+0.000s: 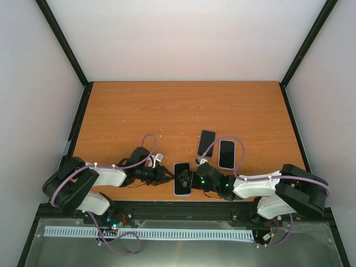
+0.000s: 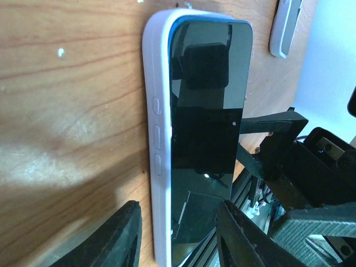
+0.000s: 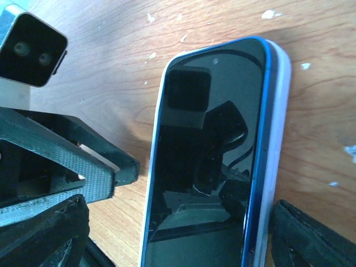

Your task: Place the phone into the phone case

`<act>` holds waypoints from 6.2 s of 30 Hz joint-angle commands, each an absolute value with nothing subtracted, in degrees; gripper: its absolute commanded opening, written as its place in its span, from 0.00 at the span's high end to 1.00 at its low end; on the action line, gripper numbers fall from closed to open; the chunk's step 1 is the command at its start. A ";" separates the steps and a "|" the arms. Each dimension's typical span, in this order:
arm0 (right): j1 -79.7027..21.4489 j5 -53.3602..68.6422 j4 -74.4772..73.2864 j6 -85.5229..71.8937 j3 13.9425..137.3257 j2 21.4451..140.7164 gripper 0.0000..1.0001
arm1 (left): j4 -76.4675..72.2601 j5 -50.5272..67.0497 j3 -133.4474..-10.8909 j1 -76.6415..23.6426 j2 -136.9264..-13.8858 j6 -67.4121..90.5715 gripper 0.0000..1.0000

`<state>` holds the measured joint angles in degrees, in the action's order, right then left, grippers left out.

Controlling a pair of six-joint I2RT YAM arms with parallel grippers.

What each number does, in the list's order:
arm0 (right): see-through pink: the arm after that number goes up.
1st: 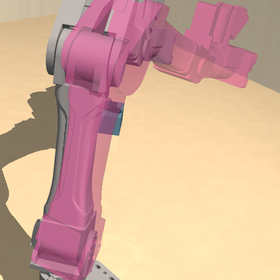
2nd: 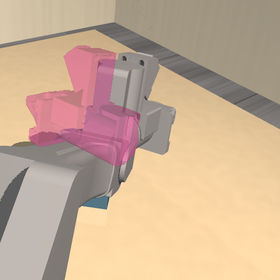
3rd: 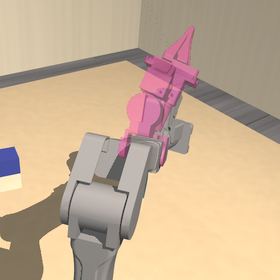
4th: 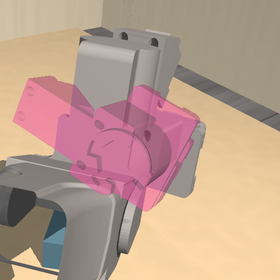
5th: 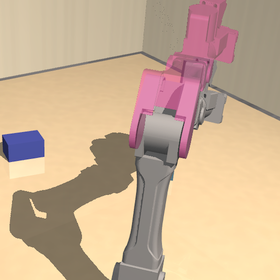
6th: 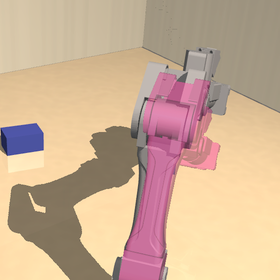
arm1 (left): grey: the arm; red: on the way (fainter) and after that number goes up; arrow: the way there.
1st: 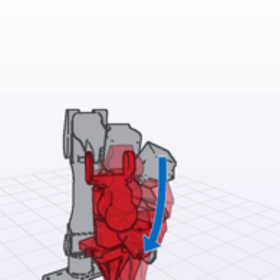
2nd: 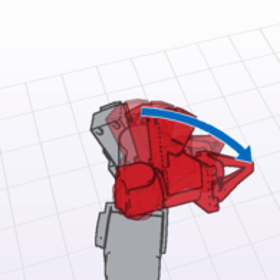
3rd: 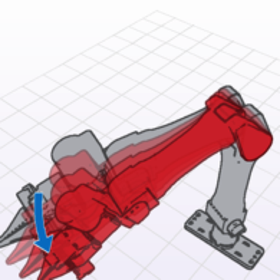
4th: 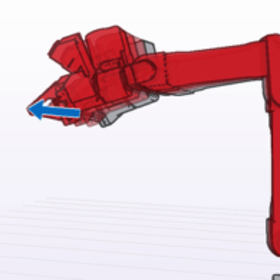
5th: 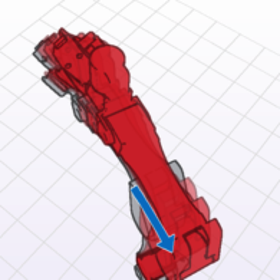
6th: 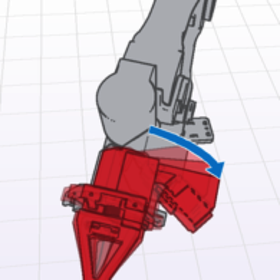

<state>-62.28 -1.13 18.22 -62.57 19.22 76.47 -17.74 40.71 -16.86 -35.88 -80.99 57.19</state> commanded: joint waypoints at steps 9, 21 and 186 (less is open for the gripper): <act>-60.90 6.78 31.13 -65.19 21.14 79.95 0.12 | -23.46 43.15 -15.80 -35.76 -82.24 57.98 0.62; -60.64 10.23 45.23 -71.01 18.51 79.32 0.13 | -24.34 43.29 -15.98 -36.31 -81.92 58.07 0.59; -55.92 19.96 27.74 -58.68 23.79 52.71 0.89 | -20.45 50.85 -19.74 -34.80 -44.04 57.75 0.62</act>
<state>-55.64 18.02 19.51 -56.99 23.99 53.54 -13.80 46.06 -18.48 -35.00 -44.69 55.75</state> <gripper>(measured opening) 0.128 0.449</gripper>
